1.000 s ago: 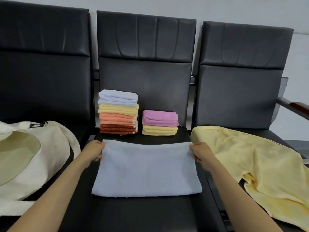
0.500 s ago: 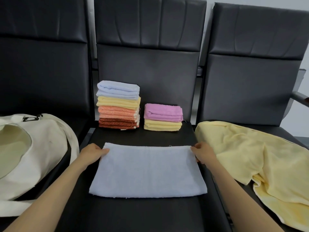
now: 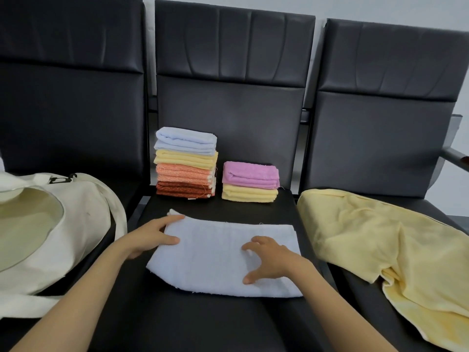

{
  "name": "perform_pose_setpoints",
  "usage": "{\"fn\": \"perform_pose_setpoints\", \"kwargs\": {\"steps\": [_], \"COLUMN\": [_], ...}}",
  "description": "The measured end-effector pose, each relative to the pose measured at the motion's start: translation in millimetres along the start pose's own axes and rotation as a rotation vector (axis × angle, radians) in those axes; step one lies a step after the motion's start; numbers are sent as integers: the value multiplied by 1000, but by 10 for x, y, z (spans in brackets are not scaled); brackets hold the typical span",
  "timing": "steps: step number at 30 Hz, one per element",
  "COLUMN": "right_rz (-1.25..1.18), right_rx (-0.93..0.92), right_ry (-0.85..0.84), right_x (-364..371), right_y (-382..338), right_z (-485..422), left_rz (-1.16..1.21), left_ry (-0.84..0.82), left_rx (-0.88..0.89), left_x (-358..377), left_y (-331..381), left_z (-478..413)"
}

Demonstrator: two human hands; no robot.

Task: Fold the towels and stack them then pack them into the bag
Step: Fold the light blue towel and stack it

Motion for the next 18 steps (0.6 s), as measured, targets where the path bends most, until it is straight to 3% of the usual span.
{"fn": "perform_pose_setpoints", "kwargs": {"steps": [5,11,15,18], "right_rz": [36,25,-259,-444], "right_rx": [57,-16,-152,-4], "right_ry": [-88,-4,110,186], "right_x": [76,253,179,-34], "right_y": [-28,-436,-678,-412], "right_z": [-23,-175,-185,-135], "left_rz": [118,223,170,137], "left_ry": [-96,-134,-120,-108], "left_rx": [30,171,179,153], "left_x": [32,347,588,659], "left_y": [193,596,715,721], "left_z": [127,195,147,121]}}
Point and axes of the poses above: each hand's wrist, its own z-axis away from the middle knuckle, its own x-axis out of the palm, y = z × x, the point moved 2 cm from there along -z, towards the middle knuckle, and after that the axes turned 8 degrees about -y, right-handed, at the moved point
